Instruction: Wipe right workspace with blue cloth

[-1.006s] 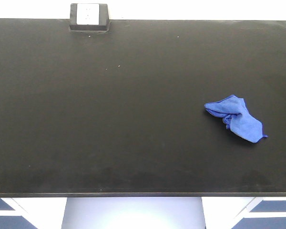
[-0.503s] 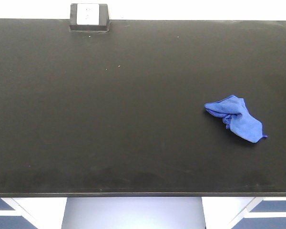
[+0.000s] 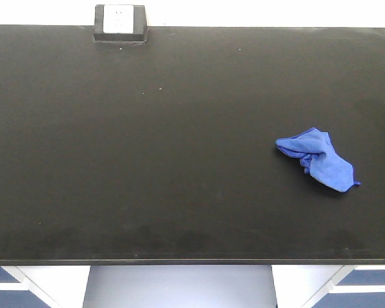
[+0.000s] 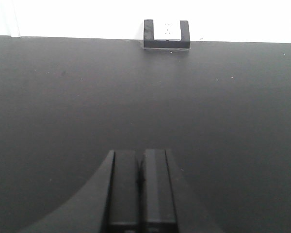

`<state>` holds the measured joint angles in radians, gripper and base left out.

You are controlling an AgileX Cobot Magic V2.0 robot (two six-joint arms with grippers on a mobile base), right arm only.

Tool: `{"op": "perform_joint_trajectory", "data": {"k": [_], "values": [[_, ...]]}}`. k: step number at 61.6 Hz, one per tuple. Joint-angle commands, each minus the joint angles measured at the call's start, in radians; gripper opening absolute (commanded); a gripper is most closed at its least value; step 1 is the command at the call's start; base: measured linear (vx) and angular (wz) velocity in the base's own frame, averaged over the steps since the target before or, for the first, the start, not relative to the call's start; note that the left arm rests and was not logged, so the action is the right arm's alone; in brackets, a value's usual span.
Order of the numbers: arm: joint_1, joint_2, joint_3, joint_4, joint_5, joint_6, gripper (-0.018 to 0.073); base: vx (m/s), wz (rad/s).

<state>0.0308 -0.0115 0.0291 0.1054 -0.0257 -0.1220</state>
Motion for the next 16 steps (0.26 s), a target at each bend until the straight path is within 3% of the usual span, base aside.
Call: {"op": "perform_joint_trajectory", "data": {"k": [1, 16], "values": [[-0.001, -0.009, 0.020, -0.012, -0.079, -0.005, -0.0008, 0.00, 0.00], [-0.001, -0.009, 0.020, -0.012, -0.079, -0.005, -0.0008, 0.00, 0.00]]}}
